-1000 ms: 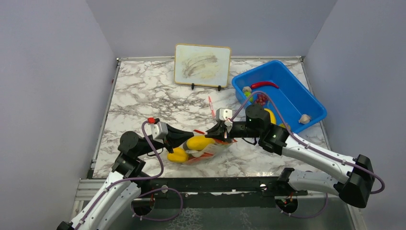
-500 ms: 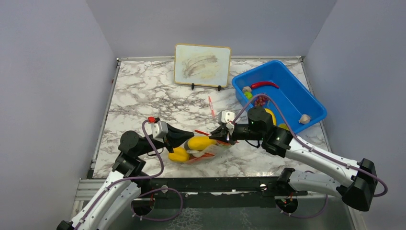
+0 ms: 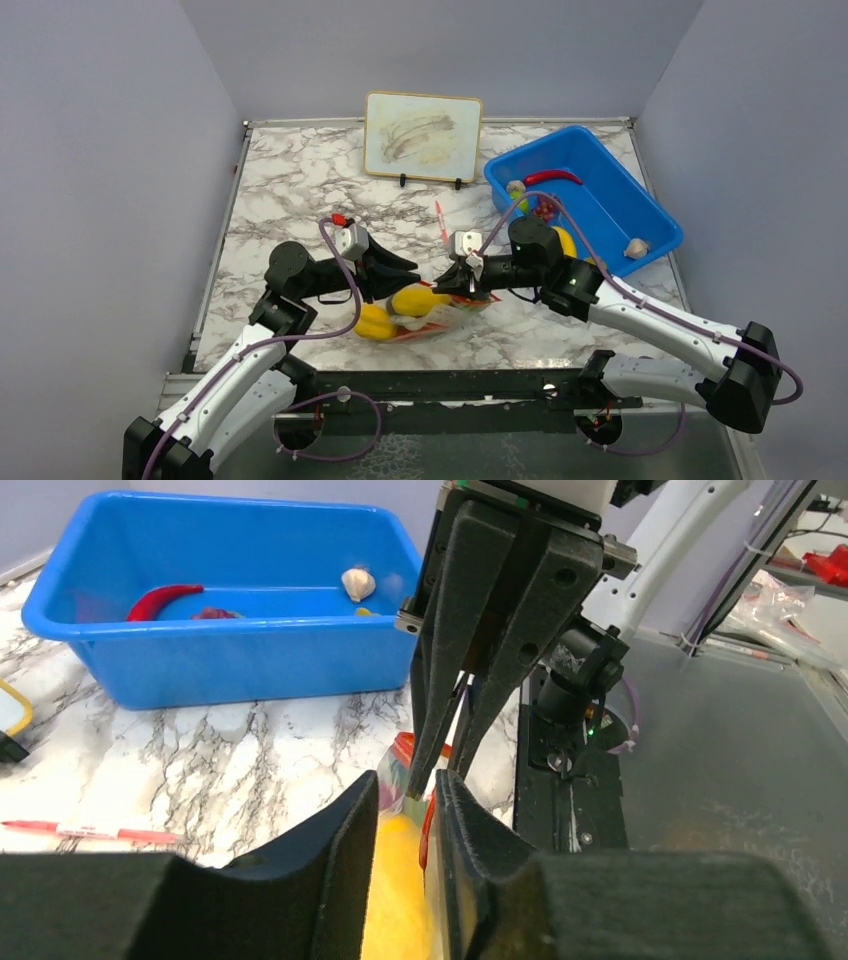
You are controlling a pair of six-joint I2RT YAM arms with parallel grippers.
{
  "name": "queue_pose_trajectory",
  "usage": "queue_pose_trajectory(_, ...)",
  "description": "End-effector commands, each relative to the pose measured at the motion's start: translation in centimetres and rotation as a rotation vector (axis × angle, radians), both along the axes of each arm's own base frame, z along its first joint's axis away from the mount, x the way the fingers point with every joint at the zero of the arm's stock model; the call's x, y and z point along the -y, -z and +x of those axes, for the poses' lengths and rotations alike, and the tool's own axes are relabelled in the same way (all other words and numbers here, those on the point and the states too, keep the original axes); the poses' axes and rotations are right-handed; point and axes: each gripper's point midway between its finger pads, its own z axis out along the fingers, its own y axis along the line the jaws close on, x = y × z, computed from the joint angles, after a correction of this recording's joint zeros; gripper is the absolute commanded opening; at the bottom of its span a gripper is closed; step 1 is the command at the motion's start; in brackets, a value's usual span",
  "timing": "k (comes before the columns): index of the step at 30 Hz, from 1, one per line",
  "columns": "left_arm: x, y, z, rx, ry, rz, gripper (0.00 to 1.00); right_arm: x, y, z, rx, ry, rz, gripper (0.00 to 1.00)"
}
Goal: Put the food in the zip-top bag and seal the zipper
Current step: Zip the zipper food storage bag at the center of the board.
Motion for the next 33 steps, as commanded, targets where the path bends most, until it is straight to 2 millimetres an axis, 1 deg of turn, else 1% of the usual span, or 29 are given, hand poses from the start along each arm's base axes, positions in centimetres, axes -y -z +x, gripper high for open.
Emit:
queue_pose_trajectory(1, 0.4, -1.5, -1.5, 0.037, 0.094, -0.016, 0.24, -1.0, -2.3, -0.2, 0.031, -0.058, 0.049, 0.01)
queue_pose_trajectory(2, 0.5, -1.3, -1.5, 0.033, 0.097, -0.014, 0.22, -1.0, -2.3, -0.2, 0.029, -0.057, 0.051, 0.01)
queue_pose_trajectory(4, 0.5, -1.0, -1.6, 0.023, 0.100, -0.011, 0.22, -1.1, -2.4, -0.2, 0.025, -0.056, 0.056, 0.01)
queue_pose_trajectory(7, 0.5, -0.7, -1.8, 0.008, 0.105, -0.010, 0.30, -1.0, -2.3, 0.0, 0.015, -0.038, 0.052, 0.01)
queue_pose_trajectory(10, 0.5, -0.7, -1.9, -0.001, 0.112, -0.010, 0.31, -0.8, -2.5, 0.2, 0.021, -0.025, 0.040, 0.01)
queue_pose_trajectory(11, 0.5, -0.7, -1.9, -0.003, 0.114, -0.009, 0.29, -0.8, -2.9, 0.2, 0.025, -0.026, 0.040, 0.01)
queue_pose_trajectory(12, 0.5, -0.7, -1.9, -0.002, 0.116, -0.008, 0.26, -0.8, -3.2, 0.2, 0.027, -0.026, 0.037, 0.01)
queue_pose_trajectory(14, 0.6, -0.7, -1.9, 0.002, 0.121, -0.006, 0.11, -0.8, -3.5, 0.4, 0.025, -0.019, 0.023, 0.01)
queue_pose_trajectory(16, 0.5, -0.9, -1.9, 0.014, 0.116, -0.009, 0.00, -0.5, -3.8, 0.7, 0.023, -0.003, -0.008, 0.01)
queue_pose_trajectory(18, 0.4, -1.1, -1.6, 0.032, 0.088, -0.017, 0.00, 0.0, -4.4, 1.1, 0.023, 0.032, -0.046, 0.01)
queue_pose_trajectory(20, 0.1, -1.2, -1.2, 0.053, 0.044, -0.026, 0.00, 0.6, -5.7, 1.2, 0.030, 0.052, -0.064, 0.01)
queue_pose_trajectory(23, -0.2, -0.9, -0.6, 0.070, -0.009, -0.031, 0.00, 1.2, -8.3, 0.9, 0.043, 0.058, -0.057, 0.01)
queue_pose_trajectory(24, -0.3, -0.8, -0.5, 0.074, -0.015, -0.029, 0.00, 1.4, -8.8, 0.7, 0.046, 0.055, -0.051, 0.01)
queue_pose_trajectory(25, -0.3, -0.7, -0.4, 0.075, -0.019, -0.027, 0.00, 1.5, -8.9, 0.5, 0.046, 0.049, -0.050, 0.01)
queue_pose_trajectory(27, -0.3, -0.6, -0.2, 0.082, -0.029, -0.026, 0.00, 1.7, -8.2, 0.2, 0.038, 0.041, -0.057, 0.01)
queue_pose_trajectory(29, -0.5, -0.7, 0.0, 0.095, -0.054, -0.032, 0.00, 2.0, -6.7, 0.0, 0.027, 0.043, -0.085, 0.01)
queue_pose_trajectory(31, -0.8, -0.9, 0.2, 0.112, -0.080, -0.038, 0.00, 2.7, -5.5, 0.7, 0.031, 0.089, -0.123, 0.01)
queue_pose_trajectory(33, -0.9, -0.9, 0.4, 0.116, -0.097, -0.037, 0.00, 3.2, -5.1, 1.1, 0.039, 0.123, -0.145, 0.01)
